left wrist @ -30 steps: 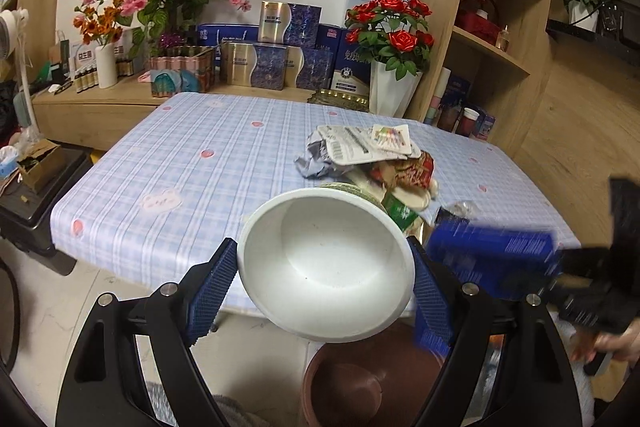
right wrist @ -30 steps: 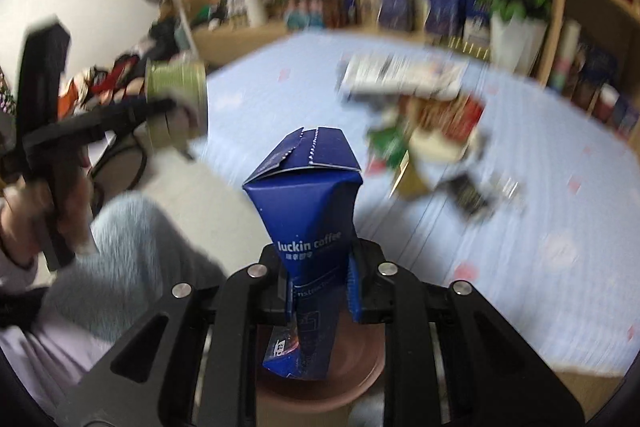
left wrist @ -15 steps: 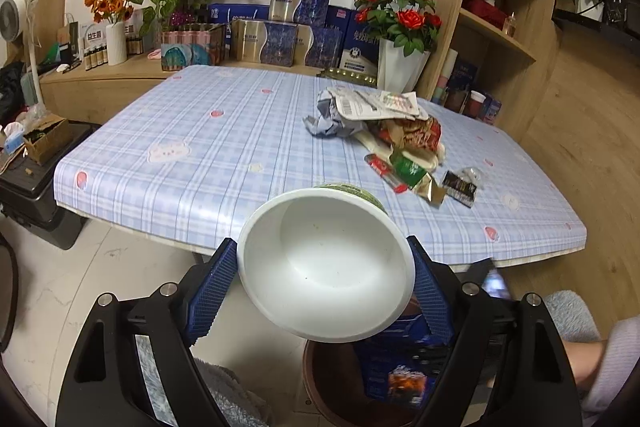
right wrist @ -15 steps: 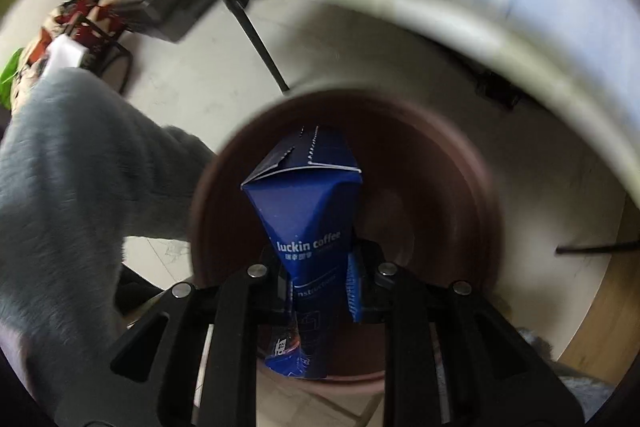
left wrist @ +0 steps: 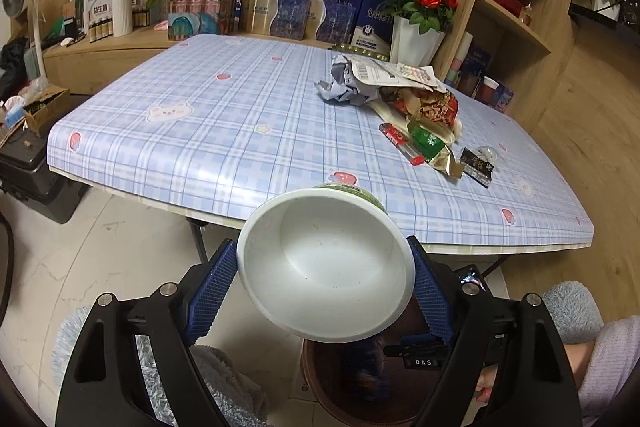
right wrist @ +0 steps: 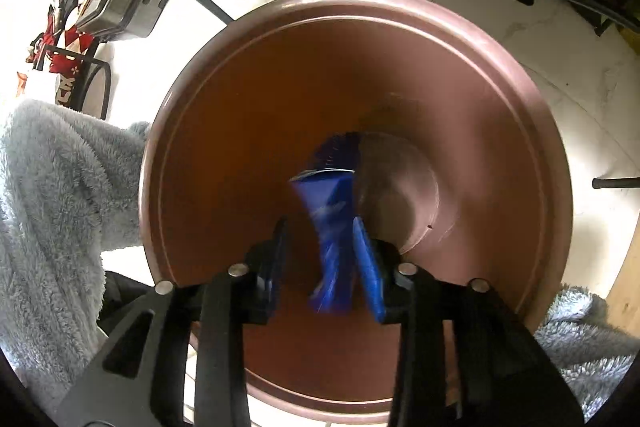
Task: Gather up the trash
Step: 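Carry the blue box over the brown bin and open the right tool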
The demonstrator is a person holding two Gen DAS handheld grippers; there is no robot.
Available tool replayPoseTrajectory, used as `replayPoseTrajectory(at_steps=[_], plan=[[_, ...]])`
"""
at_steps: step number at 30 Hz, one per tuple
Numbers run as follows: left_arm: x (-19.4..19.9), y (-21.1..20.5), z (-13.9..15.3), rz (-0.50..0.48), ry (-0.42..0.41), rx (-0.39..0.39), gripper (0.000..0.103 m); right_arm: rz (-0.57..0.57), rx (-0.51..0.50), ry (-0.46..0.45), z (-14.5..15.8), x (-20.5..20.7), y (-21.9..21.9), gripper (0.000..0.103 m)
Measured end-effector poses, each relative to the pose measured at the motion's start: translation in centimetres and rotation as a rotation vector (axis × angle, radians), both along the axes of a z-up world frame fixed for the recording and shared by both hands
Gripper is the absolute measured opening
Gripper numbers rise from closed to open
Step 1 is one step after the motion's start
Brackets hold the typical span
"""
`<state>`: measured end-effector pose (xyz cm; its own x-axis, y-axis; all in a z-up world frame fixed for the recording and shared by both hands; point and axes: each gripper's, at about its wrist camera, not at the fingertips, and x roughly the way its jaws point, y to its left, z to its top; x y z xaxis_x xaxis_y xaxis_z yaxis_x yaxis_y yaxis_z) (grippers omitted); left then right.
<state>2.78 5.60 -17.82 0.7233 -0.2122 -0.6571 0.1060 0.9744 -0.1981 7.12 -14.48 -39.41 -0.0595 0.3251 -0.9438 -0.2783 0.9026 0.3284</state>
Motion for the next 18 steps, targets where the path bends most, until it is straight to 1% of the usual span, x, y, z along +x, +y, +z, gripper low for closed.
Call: replayPoseTrajectory(at_steps=[1, 3, 5, 6, 8, 11, 13, 14, 18], plan=[[0.0, 0.0, -0.1, -0.001, 0.001, 0.001, 0.081, -0.001, -0.006, -0.001, 0.0, 0.0, -0.1, 0.039], [0.0, -0.1, -0.2, -0.004, 0.004, 0.002, 0.081, -0.001, -0.021, -0.009, 0.0, 0.1, -0.2, 0.046], [-0.1, -0.1, -0.3, -0.004, 0.007, 0.002, 0.081, 0.001, -0.034, -0.028, 0.3, 0.0, -0.4, 0.058], [-0.1, -0.1, -0.4, -0.002, 0.011, 0.001, 0.081, 0.001, -0.039, -0.042, 0.5, -0.1, -0.3, 0.062], [0.0, 0.0, -0.5, 0.003, 0.016, -0.003, 0.081, 0.003, -0.052, -0.078, 1.2, -0.1, -0.5, 0.076], [0.0, 0.2, -0.7, 0.013, 0.023, -0.015, 0.081, 0.007, -0.073, -0.156, 2.9, -0.5, -0.8, 0.088], [0.1, 0.1, -0.8, 0.016, 0.026, -0.019, 0.081, 0.015, -0.081, -0.219, 4.3, -0.8, -0.8, 0.090], [0.1, 0.1, -0.8, 0.014, 0.029, -0.022, 0.081, 0.016, -0.083, -0.247, 5.0, -1.0, -0.9, 0.093], [0.1, -0.4, -0.9, 0.002, 0.034, -0.016, 0.081, 0.013, -0.082, -0.366, 8.1, -1.8, -1.7, 0.094]])
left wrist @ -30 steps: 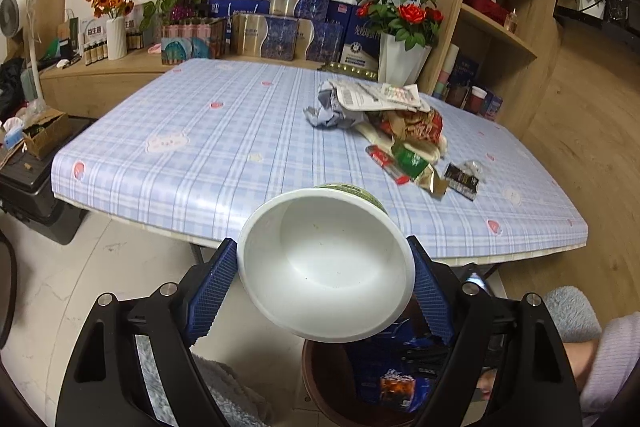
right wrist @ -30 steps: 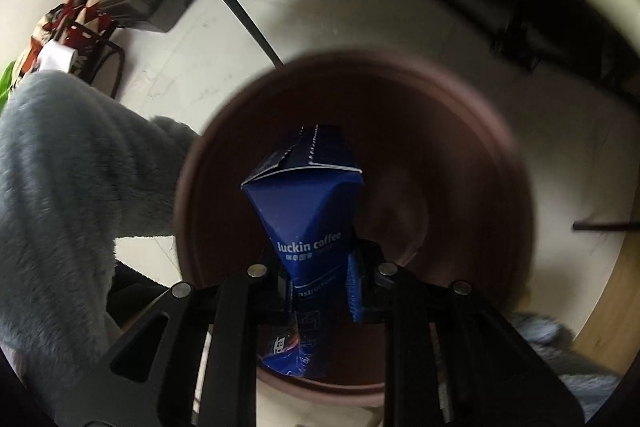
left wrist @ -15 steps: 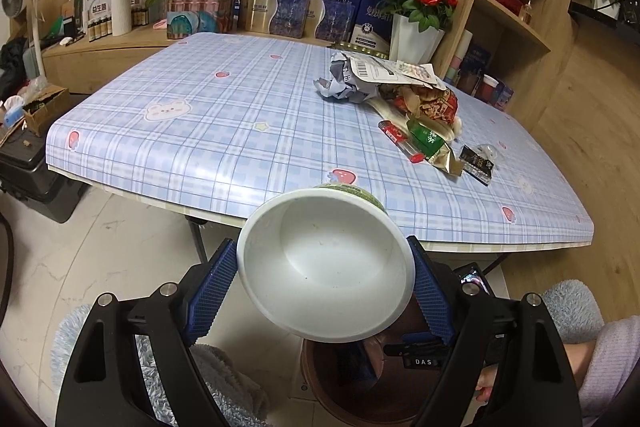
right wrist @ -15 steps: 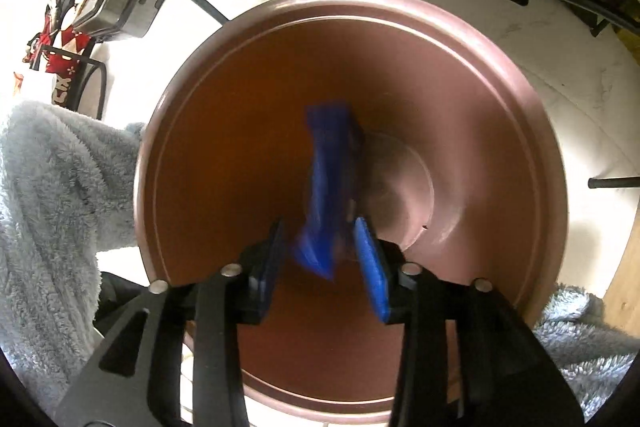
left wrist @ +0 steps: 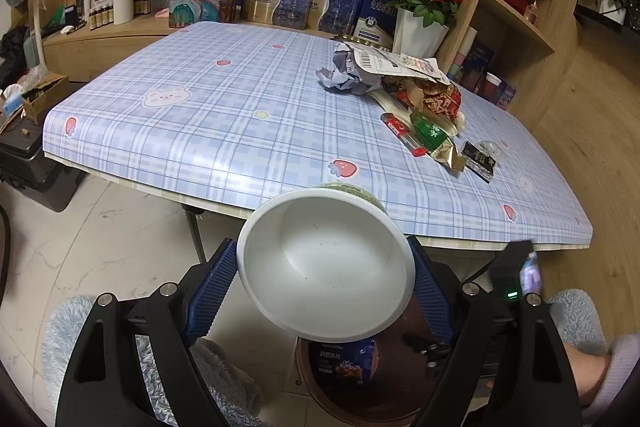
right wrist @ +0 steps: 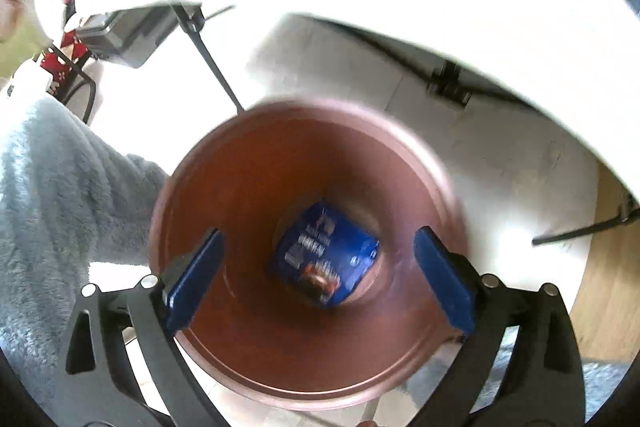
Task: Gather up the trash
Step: 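Carry the blue box over the brown bin and open the right tool, then lower the white cup over the bin and open the left tool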
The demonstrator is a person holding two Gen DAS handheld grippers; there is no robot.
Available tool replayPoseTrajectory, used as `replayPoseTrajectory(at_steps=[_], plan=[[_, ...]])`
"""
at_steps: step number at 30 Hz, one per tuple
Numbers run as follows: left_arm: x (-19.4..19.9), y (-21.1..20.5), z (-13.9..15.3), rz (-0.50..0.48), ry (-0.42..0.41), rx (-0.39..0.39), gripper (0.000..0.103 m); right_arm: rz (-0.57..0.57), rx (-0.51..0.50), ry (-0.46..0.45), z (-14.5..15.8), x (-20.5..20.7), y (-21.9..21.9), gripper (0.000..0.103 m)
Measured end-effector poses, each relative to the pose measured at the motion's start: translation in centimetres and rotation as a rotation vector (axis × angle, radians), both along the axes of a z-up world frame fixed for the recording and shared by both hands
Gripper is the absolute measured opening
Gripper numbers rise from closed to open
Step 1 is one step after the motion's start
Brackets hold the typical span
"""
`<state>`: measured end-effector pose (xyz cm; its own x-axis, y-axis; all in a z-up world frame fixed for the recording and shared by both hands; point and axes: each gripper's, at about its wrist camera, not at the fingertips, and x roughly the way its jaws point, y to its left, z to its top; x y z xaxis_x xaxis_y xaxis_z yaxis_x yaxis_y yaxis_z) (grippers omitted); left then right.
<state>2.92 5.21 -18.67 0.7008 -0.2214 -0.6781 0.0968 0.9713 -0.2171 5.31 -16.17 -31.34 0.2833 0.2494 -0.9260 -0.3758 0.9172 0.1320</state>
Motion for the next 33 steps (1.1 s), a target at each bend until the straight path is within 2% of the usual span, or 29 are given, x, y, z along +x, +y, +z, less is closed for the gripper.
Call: replayPoseTrajectory(at_steps=[11, 15, 20, 22, 26, 27, 28, 33], plan=[[0.3, -2.7, -0.4, -0.067, 0.041, 0.050, 0.081, -0.104, 0.100, -0.340, 9.8, -2.5, -4.5, 0.097], [1.0, -4.9, -1.0, -0.123, 0.085, 0.067, 0.081, -0.187, 0.159, -0.466, 12.6, -3.4, -7.1, 0.097], [1.9, -8.3, -2.3, -0.175, 0.148, 0.069, 0.081, -0.292, 0.164, -0.636, 16.5, -4.2, -9.7, 0.097], [2.1, -9.9, -3.9, -0.202, 0.190, 0.075, 0.081, -0.332, 0.168, -0.680, 17.6, -3.9, -11.0, 0.097], [2.0, -13.2, -8.2, -0.294, 0.288, 0.138, 0.081, -0.385, 0.159, -0.718, 18.2, -4.4, -12.5, 0.097], [2.2, -14.0, -9.7, -0.324, 0.343, 0.152, 0.081, -0.394, 0.152, -0.723, 18.1, -4.4, -12.8, 0.097], [2.4, -14.5, -10.9, -0.347, 0.398, 0.155, 0.081, -0.401, 0.141, -0.727, 17.8, -4.5, -12.8, 0.097], [3.8, -14.4, -14.9, -0.353, 0.564, 0.132, 0.081, -0.445, 0.077, -0.702, 15.3, -4.4, -13.1, 0.097]])
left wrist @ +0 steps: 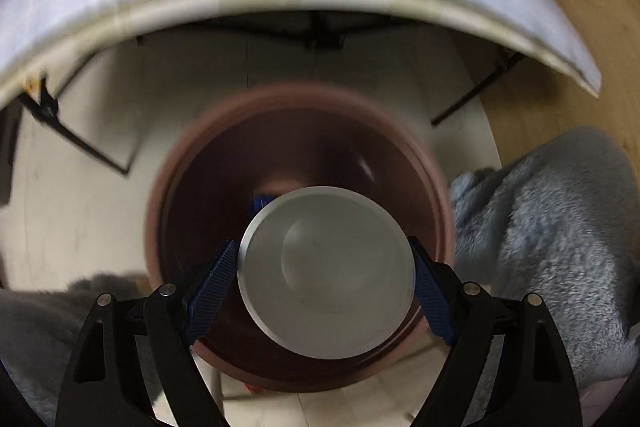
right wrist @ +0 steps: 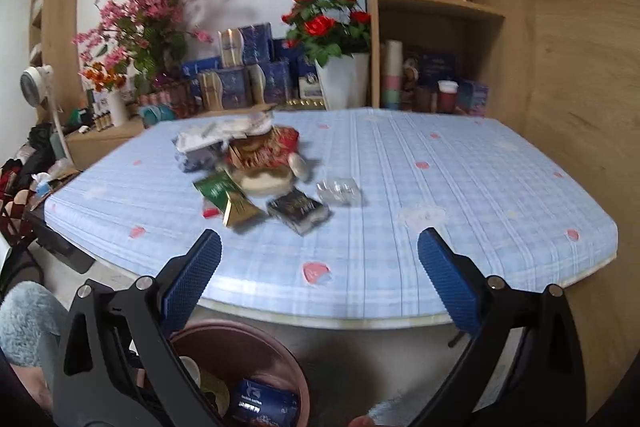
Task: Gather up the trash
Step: 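Lower the white cup over the bin and open the left tool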
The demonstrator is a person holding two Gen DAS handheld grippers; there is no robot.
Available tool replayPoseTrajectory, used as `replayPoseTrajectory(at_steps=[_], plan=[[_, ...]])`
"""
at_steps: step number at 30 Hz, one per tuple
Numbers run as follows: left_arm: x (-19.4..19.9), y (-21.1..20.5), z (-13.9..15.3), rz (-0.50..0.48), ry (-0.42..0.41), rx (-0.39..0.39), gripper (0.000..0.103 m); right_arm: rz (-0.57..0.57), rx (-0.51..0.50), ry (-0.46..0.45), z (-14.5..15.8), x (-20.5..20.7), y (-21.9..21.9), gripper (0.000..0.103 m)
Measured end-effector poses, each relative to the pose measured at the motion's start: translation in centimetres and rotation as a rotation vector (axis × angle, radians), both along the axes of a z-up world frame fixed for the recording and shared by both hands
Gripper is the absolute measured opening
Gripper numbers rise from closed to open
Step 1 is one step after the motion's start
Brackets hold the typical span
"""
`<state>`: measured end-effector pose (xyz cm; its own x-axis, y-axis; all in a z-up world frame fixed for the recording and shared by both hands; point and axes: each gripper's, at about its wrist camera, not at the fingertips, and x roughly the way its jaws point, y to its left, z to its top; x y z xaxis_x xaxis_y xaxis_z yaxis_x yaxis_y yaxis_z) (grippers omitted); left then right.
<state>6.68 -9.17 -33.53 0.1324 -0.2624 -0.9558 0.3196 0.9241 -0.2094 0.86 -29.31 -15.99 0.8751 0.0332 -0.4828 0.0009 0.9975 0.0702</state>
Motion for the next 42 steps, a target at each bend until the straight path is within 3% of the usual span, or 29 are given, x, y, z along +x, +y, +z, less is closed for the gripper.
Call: replayPoseTrajectory(at_steps=[2, 6, 17, 21, 23, 34, 42], plan=[[0.4, 0.5, -1.1, 0.024, 0.055, -0.006, 0.081, 0.003, -0.002, 0.020, -0.7, -0.2, 0.2, 0.097], [0.5, 1.3, -2.0, 0.048, 0.083, -0.010, 0.082, 0.024, -0.024, 0.016, -0.9, -0.3, 0.9, 0.097], [0.0, 1.7, 0.9, 0.059, -0.002, -0.036, 0.088, 0.039, -0.035, 0.025, -1.0, -0.5, 1.6, 0.097], [-0.3, 2.3, 3.5, 0.082, -0.107, -0.056, 0.088, 0.038, -0.035, 0.023, -0.9, -0.5, 1.5, 0.097], [-0.7, 2.5, 5.4, 0.092, -0.204, -0.058, 0.088, 0.037, -0.034, 0.022, -0.9, -0.5, 1.5, 0.097], [-1.9, 4.6, 13.1, 0.140, -0.558, -0.007, 0.089, 0.034, -0.058, 0.013, -0.1, 0.0, 1.7, 0.097], [0.0, 6.7, 17.2, 0.202, -0.635, -0.063, 0.089, 0.069, -0.121, -0.021, 1.7, 1.6, 2.4, 0.097]])
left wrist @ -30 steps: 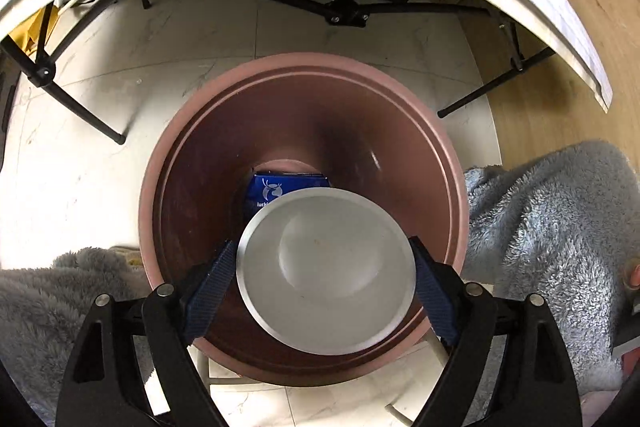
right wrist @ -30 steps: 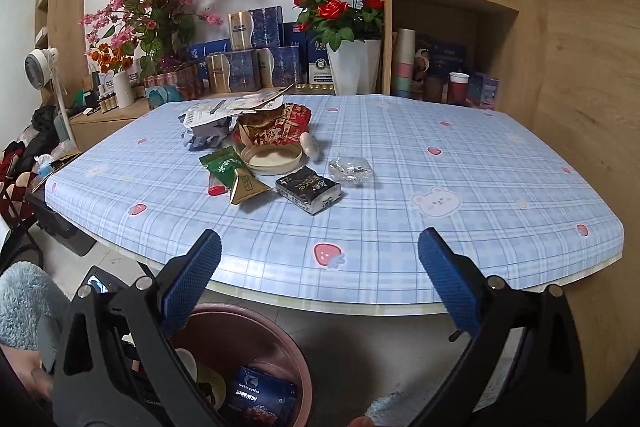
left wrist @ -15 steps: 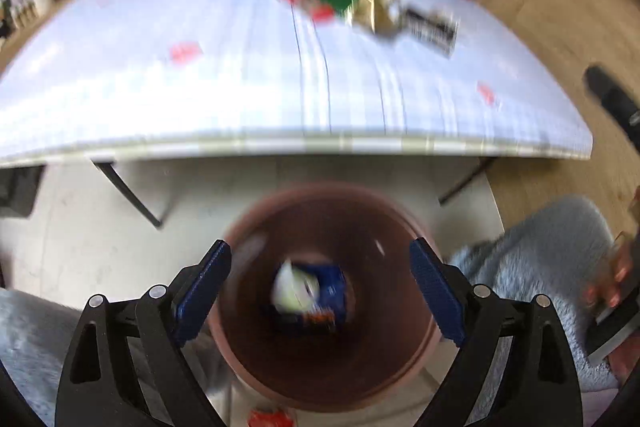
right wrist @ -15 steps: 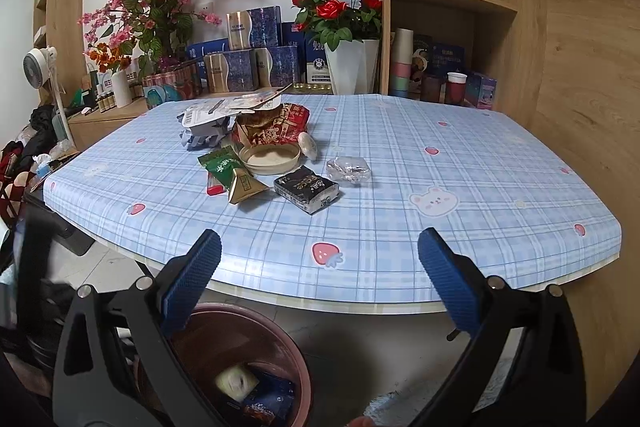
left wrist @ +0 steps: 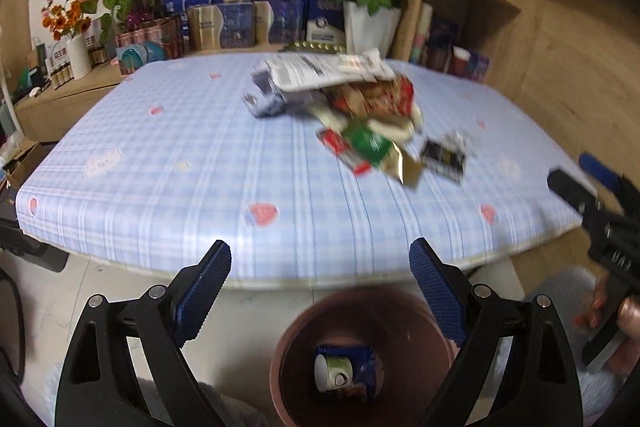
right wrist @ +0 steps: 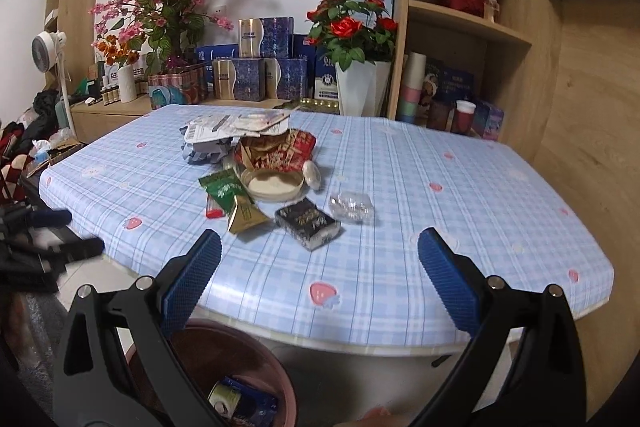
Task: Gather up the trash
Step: 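Lower the white cup over the bin and open the left tool, then grasp the green snack packet with the left tool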
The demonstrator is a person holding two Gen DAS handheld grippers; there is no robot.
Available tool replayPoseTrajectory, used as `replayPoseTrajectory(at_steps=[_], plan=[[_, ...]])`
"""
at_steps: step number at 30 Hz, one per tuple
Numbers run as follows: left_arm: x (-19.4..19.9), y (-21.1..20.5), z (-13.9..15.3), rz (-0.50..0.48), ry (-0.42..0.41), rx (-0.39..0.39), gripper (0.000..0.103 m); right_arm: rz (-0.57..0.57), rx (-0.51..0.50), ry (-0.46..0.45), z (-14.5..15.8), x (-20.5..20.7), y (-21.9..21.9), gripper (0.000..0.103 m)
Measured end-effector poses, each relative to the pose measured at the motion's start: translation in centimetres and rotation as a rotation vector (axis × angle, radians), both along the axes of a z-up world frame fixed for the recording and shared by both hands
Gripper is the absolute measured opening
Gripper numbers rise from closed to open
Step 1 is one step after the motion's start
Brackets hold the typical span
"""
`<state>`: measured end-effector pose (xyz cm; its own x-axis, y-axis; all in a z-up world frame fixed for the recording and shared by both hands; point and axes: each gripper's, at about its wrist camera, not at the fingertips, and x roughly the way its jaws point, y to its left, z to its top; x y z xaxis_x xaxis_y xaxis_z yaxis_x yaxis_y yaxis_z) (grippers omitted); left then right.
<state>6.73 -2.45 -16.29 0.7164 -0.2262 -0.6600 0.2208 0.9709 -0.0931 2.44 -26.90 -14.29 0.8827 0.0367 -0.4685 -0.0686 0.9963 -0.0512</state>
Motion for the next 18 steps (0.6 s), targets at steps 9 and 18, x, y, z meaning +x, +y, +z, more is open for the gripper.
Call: replayPoseTrajectory(at_steps=[9, 18], plan=[[5.1, 1.4, 3.4, 0.014, -0.018, -0.057, 0.083, 0.028, 0.067, 0.053, 0.1, 3.6, -1.3, 0.097], [9.2, -2.7, 1.5, -0.047, 0.105, -0.110, 0.070, 0.008, 0.112, 0.153, -2.7, 6.9, -3.0, 0.097]])
